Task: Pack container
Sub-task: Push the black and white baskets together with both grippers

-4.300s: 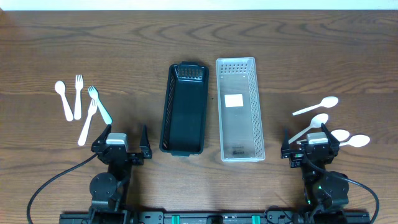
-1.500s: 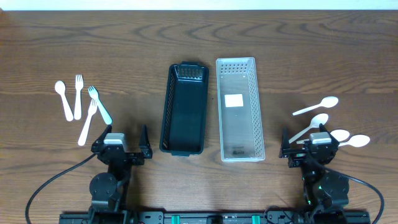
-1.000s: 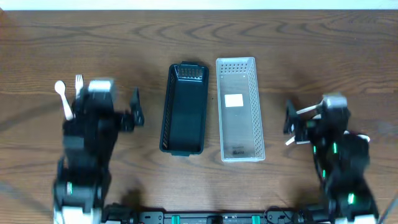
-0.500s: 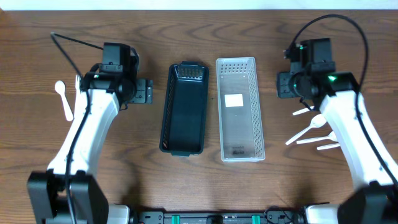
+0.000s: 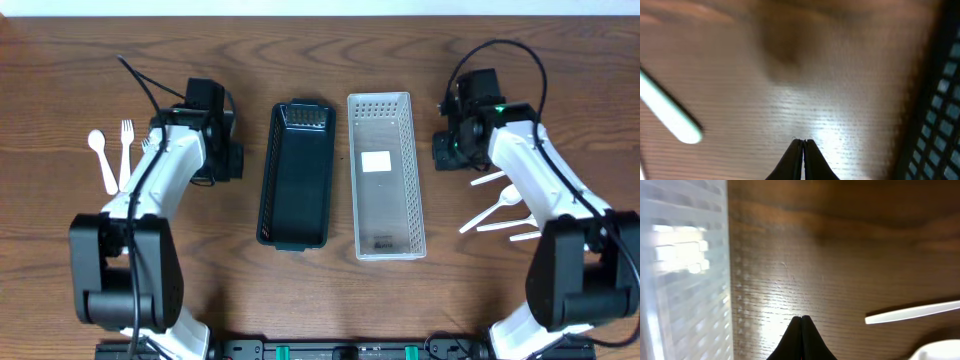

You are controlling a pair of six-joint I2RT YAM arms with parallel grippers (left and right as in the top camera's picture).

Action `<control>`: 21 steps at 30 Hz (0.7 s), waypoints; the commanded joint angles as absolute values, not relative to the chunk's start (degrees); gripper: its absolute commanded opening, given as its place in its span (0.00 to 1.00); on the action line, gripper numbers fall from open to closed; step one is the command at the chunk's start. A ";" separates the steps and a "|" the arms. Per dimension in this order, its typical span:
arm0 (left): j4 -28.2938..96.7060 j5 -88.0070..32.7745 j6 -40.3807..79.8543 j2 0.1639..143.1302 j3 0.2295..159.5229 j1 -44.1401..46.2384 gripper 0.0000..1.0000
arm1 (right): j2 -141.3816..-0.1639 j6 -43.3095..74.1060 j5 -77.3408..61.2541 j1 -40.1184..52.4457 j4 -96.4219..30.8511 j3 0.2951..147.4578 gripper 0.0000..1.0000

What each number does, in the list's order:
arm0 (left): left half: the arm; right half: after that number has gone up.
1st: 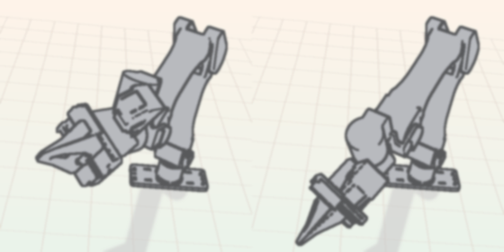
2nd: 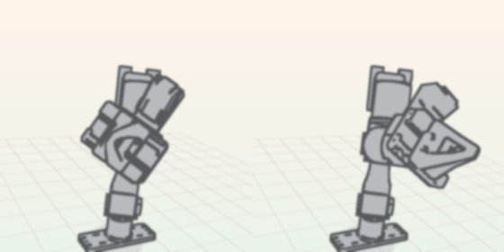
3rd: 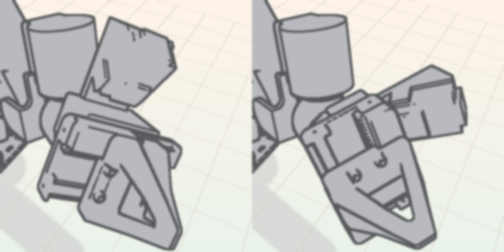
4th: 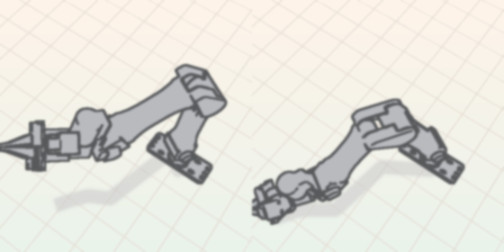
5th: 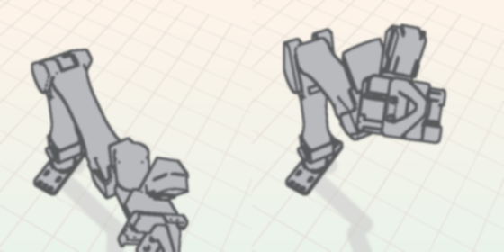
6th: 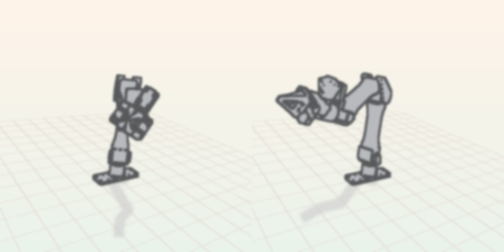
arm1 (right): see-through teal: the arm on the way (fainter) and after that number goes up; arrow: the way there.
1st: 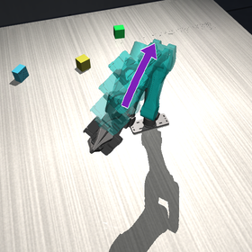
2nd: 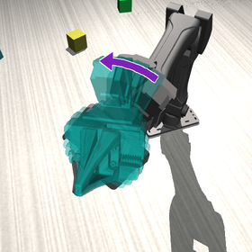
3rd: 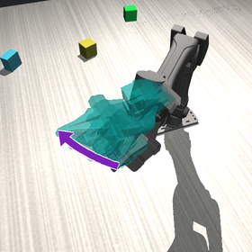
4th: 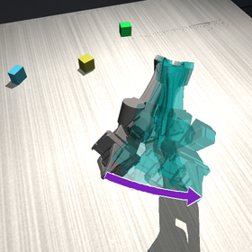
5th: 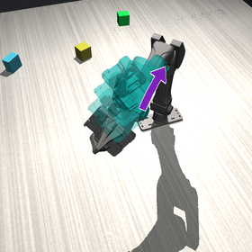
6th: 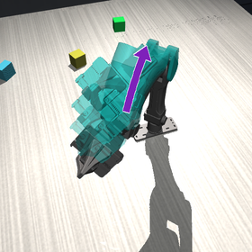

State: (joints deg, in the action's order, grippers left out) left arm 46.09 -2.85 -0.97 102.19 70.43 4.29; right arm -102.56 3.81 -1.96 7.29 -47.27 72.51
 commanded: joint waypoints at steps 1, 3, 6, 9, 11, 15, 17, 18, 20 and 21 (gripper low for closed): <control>47.03 -8.58 0.27 103.18 71.48 4.75 0.06 | -103.63 5.32 -2.63 7.20 -47.44 73.28 0.04; 47.55 -10.09 0.30 103.18 71.48 5.37 0.06 | -103.66 5.32 -3.79 7.46 -47.37 73.28 0.06; 48.86 -10.13 0.30 103.18 71.48 6.66 0.06 | -103.66 4.47 -7.46 7.86 -47.40 73.28 0.10; 51.44 -10.13 0.30 103.18 71.48 8.73 0.06 | -103.66 1.74 -13.26 8.71 -47.35 73.28 0.15; 53.12 -10.13 0.30 103.18 71.48 10.22 0.06 | -103.66 1.19 -15.22 9.21 -47.20 73.28 0.16; 54.85 -10.11 0.27 103.18 71.48 12.95 0.06 | -103.66 -1.58 -19.62 10.31 -47.18 73.28 0.17; 55.00 -10.09 0.27 103.18 71.48 14.00 0.06 | -103.66 -2.26 -20.62 10.79 -47.18 73.28 0.17; 54.96 -10.09 0.27 103.18 71.48 14.35 0.06 | -103.66 -2.26 -20.60 10.98 -47.16 73.28 0.17; 54.96 -10.09 0.27 103.18 71.48 14.85 0.06 | -103.66 -2.26 -20.62 11.27 -47.13 73.28 0.17; 54.98 -10.09 0.27 103.18 71.48 14.90 0.06 | -103.66 -2.28 -20.62 11.38 -47.16 73.28 0.17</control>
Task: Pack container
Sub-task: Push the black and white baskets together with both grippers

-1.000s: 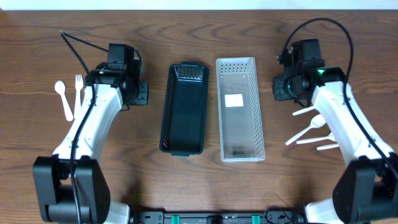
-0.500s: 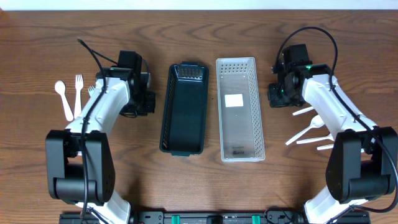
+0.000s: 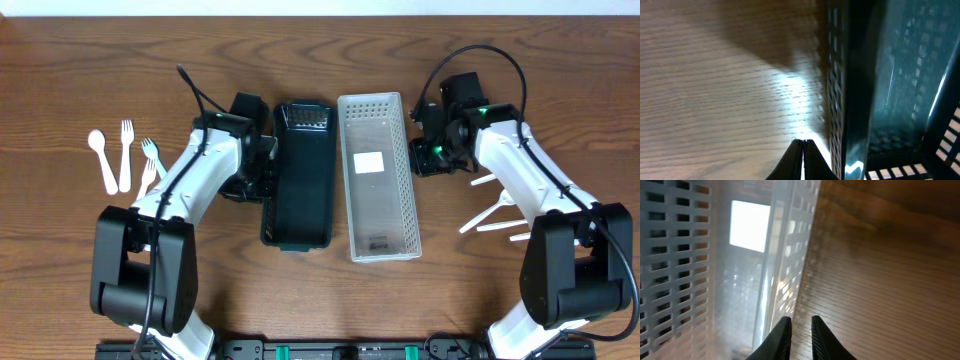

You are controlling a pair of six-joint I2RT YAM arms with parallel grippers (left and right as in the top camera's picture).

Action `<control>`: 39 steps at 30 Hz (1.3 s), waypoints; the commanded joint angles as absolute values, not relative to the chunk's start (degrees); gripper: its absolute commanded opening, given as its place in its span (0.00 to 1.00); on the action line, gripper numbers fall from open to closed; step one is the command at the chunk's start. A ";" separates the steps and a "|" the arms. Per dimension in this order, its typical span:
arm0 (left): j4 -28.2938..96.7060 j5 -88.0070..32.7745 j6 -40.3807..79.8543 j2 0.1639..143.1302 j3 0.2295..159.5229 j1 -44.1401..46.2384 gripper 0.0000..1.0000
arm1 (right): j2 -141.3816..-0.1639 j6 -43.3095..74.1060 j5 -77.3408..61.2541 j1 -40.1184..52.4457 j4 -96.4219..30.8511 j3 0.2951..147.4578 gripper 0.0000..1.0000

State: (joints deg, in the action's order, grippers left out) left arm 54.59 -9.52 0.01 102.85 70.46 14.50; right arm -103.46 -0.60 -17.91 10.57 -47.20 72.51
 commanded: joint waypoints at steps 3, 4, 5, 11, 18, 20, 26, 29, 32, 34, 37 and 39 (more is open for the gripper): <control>55.07 -10.09 0.27 103.18 71.48 14.87 0.05 | -103.66 -2.26 -20.62 11.44 -47.16 73.28 0.17; 55.07 -10.11 0.27 103.18 71.48 14.87 0.06 | -103.66 -2.26 -20.62 11.44 -47.16 73.28 0.17; 55.11 -10.11 0.27 103.18 71.48 14.87 0.06 | -103.66 -2.24 -20.62 11.44 -47.16 73.28 0.17; 55.61 -10.07 0.25 103.15 71.48 14.87 0.06 | -103.66 -2.26 -20.53 11.44 -47.13 73.28 0.17; 55.31 -10.07 0.25 103.15 71.48 14.81 0.06 | -103.66 -2.24 -19.53 11.44 -46.92 73.28 0.15; 55.70 -10.09 0.25 103.15 71.48 14.81 0.06 | -103.66 -2.24 -19.53 11.44 -46.92 73.28 0.15; 56.95 -10.09 0.25 103.15 71.48 14.83 0.06 | -103.66 -2.26 -19.84 11.44 -46.94 73.28 0.16; 56.95 -10.09 0.25 103.15 71.48 14.81 0.06 | -103.66 -2.26 -19.94 11.44 -46.92 73.28 0.18; 56.97 -10.11 0.25 103.15 71.48 14.83 0.06 | -103.66 -2.26 -19.94 11.44 -46.92 73.28 0.18; 57.04 -10.11 0.25 103.15 71.48 14.83 0.06 | -103.66 -2.26 -19.97 11.44 -46.94 73.28 0.18; 57.65 -10.13 0.25 103.15 71.48 14.83 0.06 | -103.66 -2.26 -19.97 11.44 -46.92 73.28 0.19; 58.06 -10.13 0.25 103.15 71.48 14.83 0.06 | -103.66 -2.28 -19.97 11.44 -46.92 73.28 0.20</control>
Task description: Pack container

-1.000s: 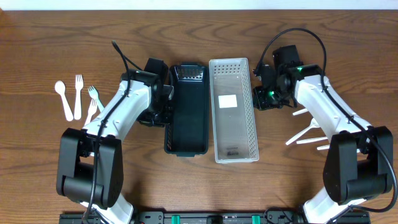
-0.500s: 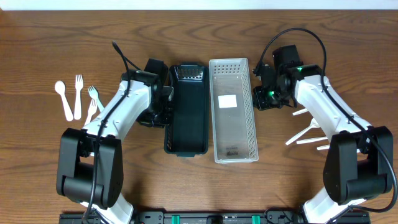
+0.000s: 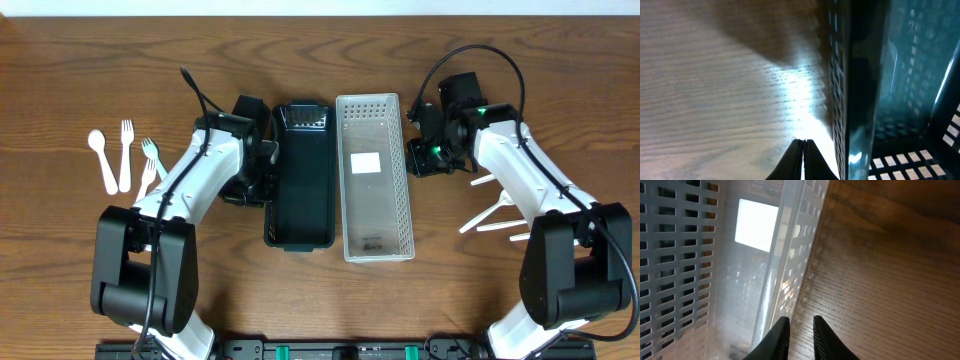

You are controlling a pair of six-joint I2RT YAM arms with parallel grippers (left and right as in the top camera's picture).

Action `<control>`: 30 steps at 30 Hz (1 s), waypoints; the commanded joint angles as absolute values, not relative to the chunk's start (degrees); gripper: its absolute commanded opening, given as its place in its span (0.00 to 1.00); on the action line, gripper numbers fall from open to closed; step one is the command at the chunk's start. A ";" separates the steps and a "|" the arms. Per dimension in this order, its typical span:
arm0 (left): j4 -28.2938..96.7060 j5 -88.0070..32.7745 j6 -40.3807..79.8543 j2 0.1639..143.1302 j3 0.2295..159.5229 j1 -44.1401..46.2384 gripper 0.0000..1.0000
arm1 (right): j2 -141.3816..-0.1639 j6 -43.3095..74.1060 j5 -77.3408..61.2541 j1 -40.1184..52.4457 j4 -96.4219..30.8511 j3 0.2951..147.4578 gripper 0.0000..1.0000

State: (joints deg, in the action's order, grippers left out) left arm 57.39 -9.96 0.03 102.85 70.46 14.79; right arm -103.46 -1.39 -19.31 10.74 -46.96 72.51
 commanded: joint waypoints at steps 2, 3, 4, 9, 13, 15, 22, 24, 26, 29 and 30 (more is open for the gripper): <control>58.54 -10.28 0.25 103.15 71.48 14.83 0.06 | -103.66 -2.44 -19.99 11.44 -46.87 73.28 0.21; 58.89 -11.05 0.23 103.15 71.48 14.83 0.06 | -103.66 -2.44 -19.97 11.44 -46.81 73.28 0.21; 59.16 -12.36 0.23 103.15 71.48 14.83 0.06 | -103.66 -2.44 -19.97 11.44 -46.70 73.28 0.23; 59.46 -15.00 0.23 103.15 71.48 14.83 0.06 | -103.66 -2.42 -19.97 11.44 -45.82 73.28 0.23; 59.75 -15.00 0.21 103.15 71.48 14.83 0.06 | -103.66 -2.42 -19.97 11.44 -45.74 73.28 0.24; 59.70 -14.98 0.01 103.15 71.48 14.81 0.06 | -103.66 -2.44 -19.97 11.44 -45.67 73.28 0.24; 55.70 -6.59 0.03 103.15 71.48 14.81 0.41 | -103.61 -0.75 -14.50 11.14 -45.36 73.34 0.25; 53.82 -1.96 0.03 103.11 71.53 14.81 0.45 | -103.61 2.07 -7.66 10.74 -45.69 74.08 0.29; 52.88 2.48 0.05 103.04 72.07 14.81 0.65 | -103.44 4.91 -0.25 9.82 -47.22 76.25 0.49; 53.23 6.42 0.03 102.56 73.95 14.79 0.68 | -102.94 6.63 5.67 7.49 -51.75 82.63 0.70; 53.23 7.05 0.03 102.10 74.65 14.72 0.71 | -102.61 6.61 5.80 6.46 -53.67 85.34 0.80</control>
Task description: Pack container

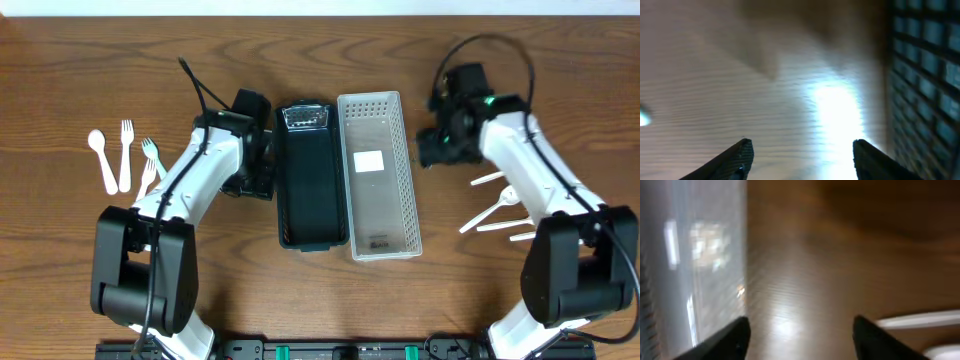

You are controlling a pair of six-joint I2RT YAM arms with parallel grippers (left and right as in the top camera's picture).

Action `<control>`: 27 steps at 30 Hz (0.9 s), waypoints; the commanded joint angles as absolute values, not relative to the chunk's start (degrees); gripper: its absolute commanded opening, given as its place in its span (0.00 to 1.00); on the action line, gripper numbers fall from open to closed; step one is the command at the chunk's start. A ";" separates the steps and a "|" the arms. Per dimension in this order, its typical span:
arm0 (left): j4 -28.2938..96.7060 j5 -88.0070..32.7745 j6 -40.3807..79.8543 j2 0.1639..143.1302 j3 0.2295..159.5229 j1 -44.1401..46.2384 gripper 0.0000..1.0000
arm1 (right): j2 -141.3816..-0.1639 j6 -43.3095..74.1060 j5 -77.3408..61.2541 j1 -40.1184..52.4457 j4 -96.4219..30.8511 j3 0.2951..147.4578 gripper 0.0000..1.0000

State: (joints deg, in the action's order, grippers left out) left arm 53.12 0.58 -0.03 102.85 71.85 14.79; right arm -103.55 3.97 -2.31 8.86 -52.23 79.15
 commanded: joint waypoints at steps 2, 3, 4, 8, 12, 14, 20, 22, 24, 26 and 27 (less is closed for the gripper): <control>53.23 7.14 0.05 100.71 75.83 14.24 0.75 | -102.13 6.59 4.38 4.67 -57.58 90.52 0.99; 53.25 7.14 0.08 99.68 76.34 13.82 0.75 | -101.93 6.61 3.38 4.08 -59.27 92.64 0.99; 53.25 7.14 0.10 98.61 76.66 13.39 0.76 | -101.75 6.59 2.13 3.53 -61.78 95.02 0.99; 53.04 6.90 0.32 92.36 76.99 11.27 0.87 | -101.19 6.20 2.17 2.11 -68.14 101.84 0.99; 52.75 6.90 0.82 85.47 76.99 9.28 0.98 | -100.49 32.84 12.73 0.05 -71.00 103.90 0.99; 52.14 6.90 2.20 82.48 76.99 8.47 0.98 | -100.62 46.96 18.33 -0.84 -72.73 103.37 0.99; 51.55 6.83 5.17 77.38 76.99 7.94 0.98 | -103.66 64.77 20.53 -3.86 -70.41 99.63 0.99; 51.79 6.46 5.26 77.10 76.99 7.94 0.98 | -105.78 66.02 17.98 -5.15 -69.43 98.91 0.99; 52.23 6.48 5.26 77.12 76.99 7.94 0.98 | -108.68 66.00 14.57 -6.37 -69.01 98.43 0.99; 52.60 6.48 5.26 77.14 76.99 7.94 0.98 | -111.53 65.98 13.10 -7.18 -69.69 98.43 0.99; 52.64 6.48 5.28 77.14 76.99 7.94 0.98 | -113.43 65.98 12.91 -7.62 -70.28 98.43 0.99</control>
State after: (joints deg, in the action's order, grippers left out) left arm 52.38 6.39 4.45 77.14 76.01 8.14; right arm -109.03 61.47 14.87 -6.31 -69.41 99.48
